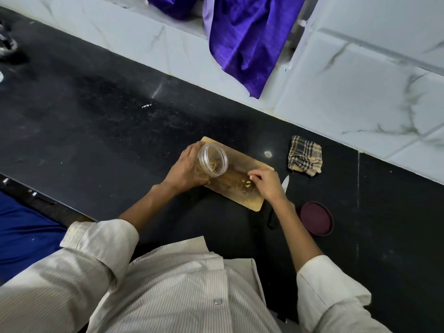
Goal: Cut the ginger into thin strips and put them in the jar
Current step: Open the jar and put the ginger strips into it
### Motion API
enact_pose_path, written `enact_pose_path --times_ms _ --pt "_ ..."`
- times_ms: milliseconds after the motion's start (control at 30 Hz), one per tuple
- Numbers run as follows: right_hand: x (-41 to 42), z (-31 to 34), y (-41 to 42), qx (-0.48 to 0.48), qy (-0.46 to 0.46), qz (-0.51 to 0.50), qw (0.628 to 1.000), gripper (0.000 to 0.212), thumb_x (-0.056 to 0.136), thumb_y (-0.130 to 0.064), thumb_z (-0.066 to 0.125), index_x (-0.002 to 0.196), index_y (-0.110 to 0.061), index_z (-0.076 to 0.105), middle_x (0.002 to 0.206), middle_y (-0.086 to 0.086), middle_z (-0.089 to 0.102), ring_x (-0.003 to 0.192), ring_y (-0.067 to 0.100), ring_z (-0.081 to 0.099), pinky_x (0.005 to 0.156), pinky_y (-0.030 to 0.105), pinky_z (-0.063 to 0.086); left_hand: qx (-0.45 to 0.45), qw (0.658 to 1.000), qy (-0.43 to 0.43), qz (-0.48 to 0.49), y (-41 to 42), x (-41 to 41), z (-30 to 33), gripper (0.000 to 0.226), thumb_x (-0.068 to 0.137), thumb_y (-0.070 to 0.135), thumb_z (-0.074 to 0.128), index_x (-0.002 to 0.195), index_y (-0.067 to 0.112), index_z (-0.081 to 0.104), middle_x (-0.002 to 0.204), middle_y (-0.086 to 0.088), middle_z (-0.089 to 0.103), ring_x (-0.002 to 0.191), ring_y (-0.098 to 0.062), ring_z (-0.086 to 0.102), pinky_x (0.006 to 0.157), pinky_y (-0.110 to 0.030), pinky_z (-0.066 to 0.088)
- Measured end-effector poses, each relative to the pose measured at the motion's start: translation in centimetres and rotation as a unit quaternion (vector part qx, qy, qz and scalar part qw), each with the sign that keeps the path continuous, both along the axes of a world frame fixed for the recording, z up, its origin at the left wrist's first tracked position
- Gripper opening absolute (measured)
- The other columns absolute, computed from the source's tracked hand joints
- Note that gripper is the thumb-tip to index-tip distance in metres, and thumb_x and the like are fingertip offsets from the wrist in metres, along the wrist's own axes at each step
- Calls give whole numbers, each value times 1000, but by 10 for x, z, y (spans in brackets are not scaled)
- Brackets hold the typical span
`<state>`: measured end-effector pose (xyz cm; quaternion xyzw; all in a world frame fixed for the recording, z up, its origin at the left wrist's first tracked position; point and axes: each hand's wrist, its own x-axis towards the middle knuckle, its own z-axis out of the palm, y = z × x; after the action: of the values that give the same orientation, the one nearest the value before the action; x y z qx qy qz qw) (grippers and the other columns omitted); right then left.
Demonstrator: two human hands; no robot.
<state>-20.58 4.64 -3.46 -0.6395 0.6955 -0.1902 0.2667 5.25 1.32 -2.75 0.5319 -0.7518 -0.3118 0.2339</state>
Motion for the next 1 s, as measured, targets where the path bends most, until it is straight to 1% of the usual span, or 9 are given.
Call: enact_pose_path --times_ms 100,167,233,400,567,700,800,900,1000 --pt "7 -12 13 -13 100 113 988 41 99 -4 53 139 -14 57 141 11 51 130 28 46 111 36 36 0 1000 3 1 -1 0 -1 112 57 26 90 147 17 23 149 -1 30 137 -20 30 108 -43 38" --pt "10 -20 19 -22 183 163 969 47 99 -5 49 145 -18 50 149 9 42 136 30 37 115 42 32 -1 1000 4 1 0 1 0 111 58 26 90 147 17 23 148 -1 30 137 -20 30 108 -42 38" --pt "11 -23 25 -31 219 169 960 48 98 -3 48 145 -15 49 150 9 43 136 30 37 113 42 34 -1 1000 4 -1 0 1 0 111 58 26 89 147 17 23 148 -1 30 137 -20 31 108 -42 38" --pt "10 -19 38 -53 234 153 959 46 96 3 49 141 -5 52 144 9 49 134 27 41 107 38 42 -2 1000 2 -1 0 0 2 109 59 26 89 146 17 24 148 0 30 136 -20 31 106 -43 40" --pt "8 -21 42 -80 232 133 960 34 90 5 57 122 -3 67 119 11 61 115 28 53 92 39 51 -5 1000 -2 1 1 0 1 108 60 27 88 146 18 24 148 0 30 135 -19 33 104 -42 41" --pt "8 -26 40 -97 220 128 962 27 90 5 59 112 -3 72 108 12 65 104 31 59 88 41 53 -8 1000 -10 -1 0 0 1 108 60 27 88 146 18 23 148 0 30 136 -19 33 104 -41 41" --pt "7 -26 36 -126 158 62 977 19 89 4 63 102 -2 76 102 13 70 95 29 65 87 38 51 -10 1000 -8 -2 0 -1 1 108 60 26 88 147 16 23 148 -2 31 136 -20 32 105 -39 40" --pt "2 -16 25 -94 -8 -118 988 16 89 1 67 99 -5 78 103 6 75 88 15 68 84 23 52 -10 1000 -13 1 0 -1 0 110 59 25 88 147 15 23 148 -3 31 136 -21 31 106 -39 38" --pt "-2 -5 12 -18 -261 -258 930 15 88 2 67 97 -4 77 99 11 75 72 10 64 70 21 54 -7 1000 -17 3 -1 0 -1 111 58 25 89 147 16 23 148 -3 31 136 -21 31 106 -40 39"
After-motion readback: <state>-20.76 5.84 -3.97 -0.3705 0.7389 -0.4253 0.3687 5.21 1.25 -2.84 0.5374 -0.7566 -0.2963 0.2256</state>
